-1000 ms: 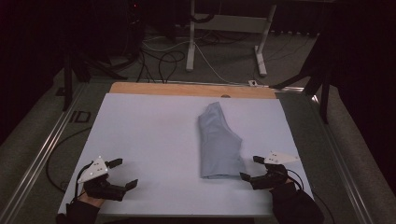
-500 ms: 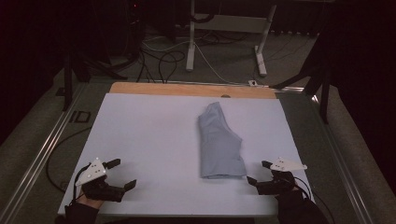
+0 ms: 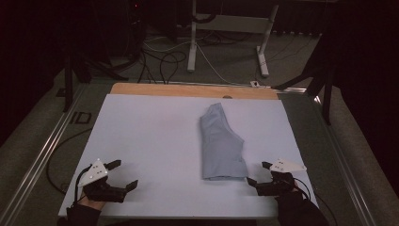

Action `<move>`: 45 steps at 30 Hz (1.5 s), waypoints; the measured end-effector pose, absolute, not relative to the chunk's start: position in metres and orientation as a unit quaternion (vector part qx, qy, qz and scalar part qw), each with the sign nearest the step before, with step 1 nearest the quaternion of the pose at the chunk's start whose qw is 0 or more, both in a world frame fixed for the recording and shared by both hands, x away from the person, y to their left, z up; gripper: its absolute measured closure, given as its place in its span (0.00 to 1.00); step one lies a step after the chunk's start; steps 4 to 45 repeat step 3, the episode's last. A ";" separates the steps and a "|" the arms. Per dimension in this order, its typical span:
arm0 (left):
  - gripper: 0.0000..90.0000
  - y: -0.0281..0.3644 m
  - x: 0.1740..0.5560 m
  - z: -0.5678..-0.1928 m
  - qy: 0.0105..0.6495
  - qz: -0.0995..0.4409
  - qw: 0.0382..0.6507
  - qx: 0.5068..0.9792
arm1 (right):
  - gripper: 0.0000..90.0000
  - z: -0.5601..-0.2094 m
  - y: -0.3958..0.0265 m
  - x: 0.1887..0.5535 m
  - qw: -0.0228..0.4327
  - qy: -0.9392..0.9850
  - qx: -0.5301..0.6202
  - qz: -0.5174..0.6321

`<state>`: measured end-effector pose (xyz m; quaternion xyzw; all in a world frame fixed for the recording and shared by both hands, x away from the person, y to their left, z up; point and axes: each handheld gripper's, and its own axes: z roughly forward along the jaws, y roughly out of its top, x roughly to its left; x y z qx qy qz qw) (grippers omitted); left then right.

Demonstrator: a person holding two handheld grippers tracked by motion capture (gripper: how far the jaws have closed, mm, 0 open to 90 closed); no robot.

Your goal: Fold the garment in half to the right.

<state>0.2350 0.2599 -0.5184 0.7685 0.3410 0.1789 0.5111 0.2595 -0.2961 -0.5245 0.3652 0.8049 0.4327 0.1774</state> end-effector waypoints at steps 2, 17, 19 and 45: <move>0.00 0.260 0.235 -0.519 0.343 0.180 0.509 0.769 | 0.11 -0.525 -0.296 0.260 0.174 0.804 0.367 0.435; 0.00 0.259 0.235 -0.519 0.342 0.180 0.509 0.769 | 0.11 -0.525 -0.296 0.260 0.173 0.804 0.366 0.435; 0.00 0.259 0.235 -0.519 0.342 0.180 0.509 0.769 | 0.11 -0.525 -0.296 0.260 0.173 0.804 0.366 0.435; 0.00 0.259 0.235 -0.519 0.342 0.180 0.509 0.769 | 0.11 -0.525 -0.296 0.260 0.173 0.804 0.366 0.435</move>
